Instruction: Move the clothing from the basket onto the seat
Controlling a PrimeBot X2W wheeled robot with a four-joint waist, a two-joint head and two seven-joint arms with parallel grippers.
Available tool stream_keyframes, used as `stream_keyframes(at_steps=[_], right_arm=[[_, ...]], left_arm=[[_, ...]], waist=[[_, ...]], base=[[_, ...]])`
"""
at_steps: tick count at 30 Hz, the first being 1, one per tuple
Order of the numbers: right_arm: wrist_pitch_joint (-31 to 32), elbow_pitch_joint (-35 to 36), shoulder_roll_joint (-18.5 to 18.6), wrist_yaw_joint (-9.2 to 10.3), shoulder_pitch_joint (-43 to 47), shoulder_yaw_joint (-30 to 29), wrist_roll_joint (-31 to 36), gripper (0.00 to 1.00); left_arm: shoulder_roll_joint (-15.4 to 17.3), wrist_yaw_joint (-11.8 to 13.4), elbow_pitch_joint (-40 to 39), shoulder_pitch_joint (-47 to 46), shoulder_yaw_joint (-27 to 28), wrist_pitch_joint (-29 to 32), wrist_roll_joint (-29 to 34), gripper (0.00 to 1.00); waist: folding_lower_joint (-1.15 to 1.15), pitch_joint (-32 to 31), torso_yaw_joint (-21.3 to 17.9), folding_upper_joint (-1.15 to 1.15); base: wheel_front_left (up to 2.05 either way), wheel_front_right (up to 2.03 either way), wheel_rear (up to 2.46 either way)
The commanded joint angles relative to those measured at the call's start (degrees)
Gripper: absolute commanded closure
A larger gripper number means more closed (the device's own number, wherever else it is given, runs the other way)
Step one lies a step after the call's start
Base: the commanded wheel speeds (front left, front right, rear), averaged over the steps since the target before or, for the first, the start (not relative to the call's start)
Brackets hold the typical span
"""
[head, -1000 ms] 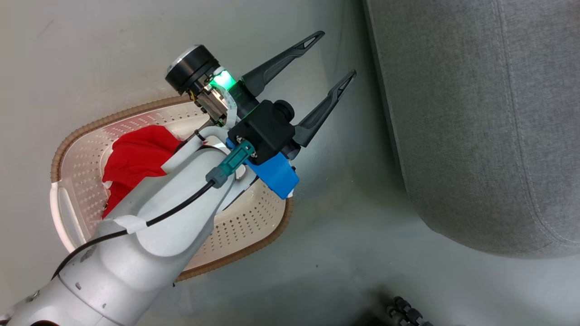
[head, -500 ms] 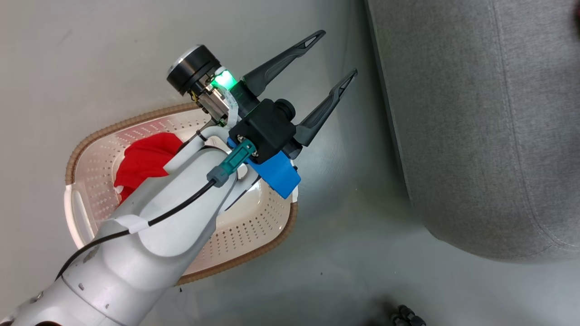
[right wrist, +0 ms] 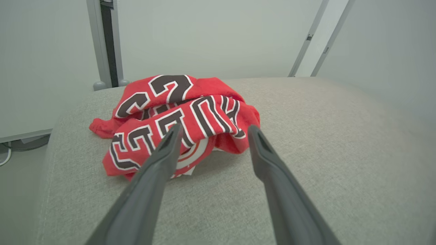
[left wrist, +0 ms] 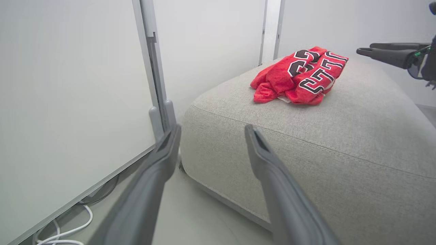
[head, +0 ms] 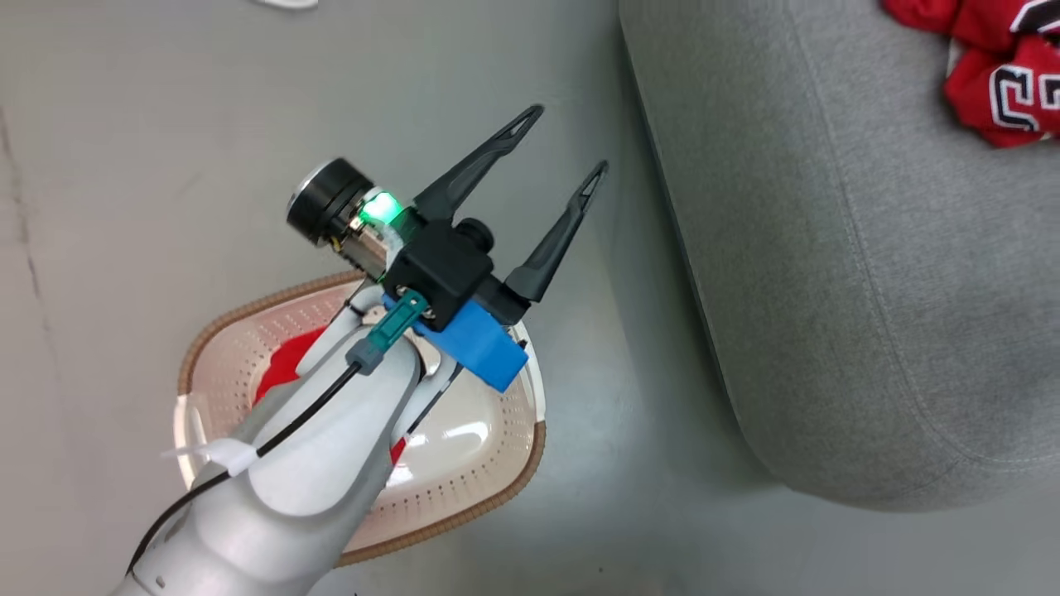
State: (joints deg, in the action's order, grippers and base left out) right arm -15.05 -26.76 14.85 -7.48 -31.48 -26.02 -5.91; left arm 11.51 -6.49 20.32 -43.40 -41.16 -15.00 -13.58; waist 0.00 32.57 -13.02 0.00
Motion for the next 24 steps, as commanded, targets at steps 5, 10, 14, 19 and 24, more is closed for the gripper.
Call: stream_keyframes(at_steps=[5, 10, 14, 19, 24], right_arm=[[-0.2, 6.9, -2.3, -0.02, 5.7, 4.0, 0.6, 0.00], [-0.2, 12.8, -4.3, -0.02, 8.9, 8.9, 0.2, 0.00], [-0.2, 16.0, -5.7, -0.02, 10.9, 11.9, -0.1, 0.00], [-0.2, 18.1, -6.4, -0.02, 13.3, 14.3, -0.4, 0.00], [-0.2, 19.6, -6.7, -0.02, 16.2, 17.0, -0.8, 0.00]], left_arm=[[-0.3, 1.3, -0.6, 5.6, 4.7, -0.3, -1.0, 0.00], [-0.4, 2.1, -1.4, 10.3, 9.7, -0.3, -1.0, 0.00], [-0.8, 2.5, -2.1, 13.4, 13.8, -0.3, -0.6, 0.00], [-1.5, 2.7, -2.3, 16.5, 18.0, -0.3, -0.5, 0.00], [-2.1, 2.7, -2.9, 20.5, 23.2, -0.3, 0.1, 0.00]], waist=[[0.00, -7.1, 1.6, 0.00], [0.00, -10.8, 4.1, 0.00], [0.00, -13.4, 6.9, 0.00], [0.00, -16.2, 9.7, 0.00], [0.00, -19.0, 12.6, 0.00]], base=[[0.00, 0.00, 0.00], [0.00, 0.00, 0.00], [0.00, 0.00, 0.00], [0.00, 0.00, 0.00], [0.00, 0.00, 0.00]])
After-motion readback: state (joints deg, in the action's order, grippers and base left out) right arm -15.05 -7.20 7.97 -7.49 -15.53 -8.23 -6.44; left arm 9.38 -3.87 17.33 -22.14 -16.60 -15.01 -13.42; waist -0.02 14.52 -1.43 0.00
